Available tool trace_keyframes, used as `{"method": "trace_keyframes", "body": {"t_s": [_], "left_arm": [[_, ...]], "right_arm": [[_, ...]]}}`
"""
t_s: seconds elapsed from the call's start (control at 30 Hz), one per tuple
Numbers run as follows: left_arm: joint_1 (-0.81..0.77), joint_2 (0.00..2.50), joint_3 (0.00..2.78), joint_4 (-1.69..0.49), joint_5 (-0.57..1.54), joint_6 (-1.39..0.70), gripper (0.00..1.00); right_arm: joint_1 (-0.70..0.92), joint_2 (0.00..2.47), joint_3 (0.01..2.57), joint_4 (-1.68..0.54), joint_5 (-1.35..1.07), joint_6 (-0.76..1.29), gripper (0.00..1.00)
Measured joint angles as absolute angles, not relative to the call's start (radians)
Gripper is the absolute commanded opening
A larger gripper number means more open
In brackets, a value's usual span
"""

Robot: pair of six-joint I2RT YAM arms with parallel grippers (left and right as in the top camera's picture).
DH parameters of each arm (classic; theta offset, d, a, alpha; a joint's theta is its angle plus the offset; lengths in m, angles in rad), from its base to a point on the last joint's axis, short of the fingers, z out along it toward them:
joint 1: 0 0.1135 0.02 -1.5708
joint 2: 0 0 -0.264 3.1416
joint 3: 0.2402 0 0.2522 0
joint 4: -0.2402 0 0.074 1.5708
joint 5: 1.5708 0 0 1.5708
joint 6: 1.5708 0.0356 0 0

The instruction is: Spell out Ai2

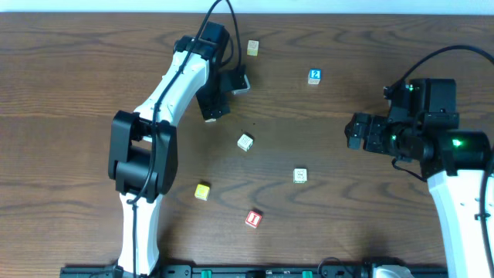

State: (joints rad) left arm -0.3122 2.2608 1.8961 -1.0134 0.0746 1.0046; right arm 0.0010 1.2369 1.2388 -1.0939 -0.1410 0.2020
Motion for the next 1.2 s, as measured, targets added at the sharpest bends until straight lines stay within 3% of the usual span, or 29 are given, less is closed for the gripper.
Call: {"method": "trace_keyframes", "body": {"t_s": [0.2,0.43,0.53,0.63,0.93,1.2], "left_arm": [[-0.298,2.349,1.888,-1.013,0.08,1.0,0.98],[-0.3,2.349,1.888,-1.02,0.097,0.988,0.65],[-0.3,2.349,1.888,-1.02,0.097,0.988,0.43],[-0.3,2.349,1.888,-1.02,0.097,0.991,0.36],[-0.304,2.349,1.888,-0.979,0.051,0.851,0.36],[-0.328,2.349,1.888,-0.922,0.043,0.417,0.33]], "right_arm": [[0.001,1.237,1.239,-1.094,-0.138,0.202,0.99],[0.001,1.237,1.239,-1.093,-0.138,0.202,0.99],[0.001,1.237,1.239,-1.093,-0.138,0.202,0.99],[0.001,1.237,1.239,-1.093,-0.138,0.202,0.99],[0.001,1.237,1.239,-1.093,-0.138,0.202,0.99],[0.001,1.237,1.239,-1.093,-0.138,0.202,0.99]]}}
